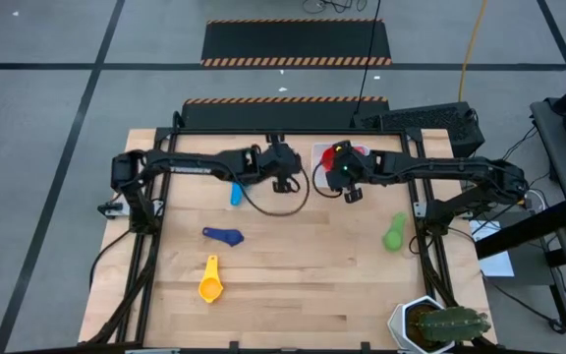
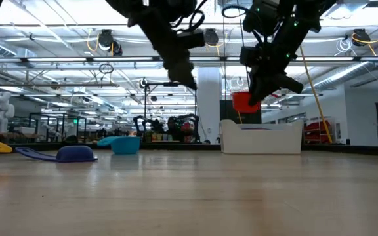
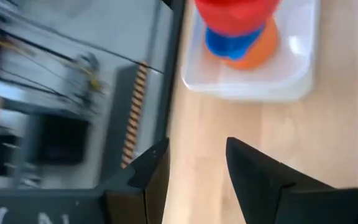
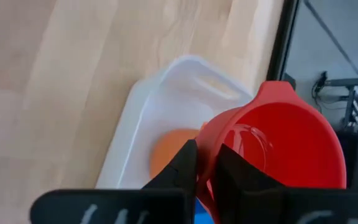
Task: Nest measuring cups in basket
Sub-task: Stack the red measuring cup on top of the blue measuring cup in the white bin
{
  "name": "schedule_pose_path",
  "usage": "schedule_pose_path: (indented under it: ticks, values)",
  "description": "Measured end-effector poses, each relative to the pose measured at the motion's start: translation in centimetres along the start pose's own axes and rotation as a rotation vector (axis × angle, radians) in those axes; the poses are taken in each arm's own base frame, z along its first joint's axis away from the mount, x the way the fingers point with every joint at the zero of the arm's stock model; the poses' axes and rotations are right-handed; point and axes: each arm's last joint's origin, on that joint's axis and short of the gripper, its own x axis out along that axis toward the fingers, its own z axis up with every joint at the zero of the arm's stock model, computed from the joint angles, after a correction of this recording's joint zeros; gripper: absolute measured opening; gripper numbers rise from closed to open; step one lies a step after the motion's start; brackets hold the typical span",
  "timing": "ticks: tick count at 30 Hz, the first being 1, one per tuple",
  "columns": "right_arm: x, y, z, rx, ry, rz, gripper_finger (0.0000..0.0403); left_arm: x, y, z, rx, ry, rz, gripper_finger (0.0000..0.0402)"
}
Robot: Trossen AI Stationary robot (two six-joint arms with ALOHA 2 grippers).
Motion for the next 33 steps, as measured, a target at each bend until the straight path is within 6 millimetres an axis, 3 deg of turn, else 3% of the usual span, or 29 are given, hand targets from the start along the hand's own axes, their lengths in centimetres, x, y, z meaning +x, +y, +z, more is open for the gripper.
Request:
schedule_pose_path:
  ticks: [5,10,24,33]
  values:
    - [1.0,-0.3,-1.4,0.03,-0.025,0.048,0.0015,0.9,0.9,-1.9,-0.057,0.098,-0.095,0.0161]
    - [1.8,-0.6,-2.9,-0.028,-0.041,0.071,0.0015,1.5,1.1,-2.6,-0.075,0.121,-0.137,0.0161]
    - [3.2,-1.4,-5.8,-0.104,-0.119,0.099,0.002,1.6,1.3,-2.6,-0.084,0.103,-0.159,0.0161]
    - [3.6,-1.4,-6.5,-0.085,-0.144,0.122,0.0042,1.6,1.3,-2.5,-0.087,0.092,-0.153,0.0161]
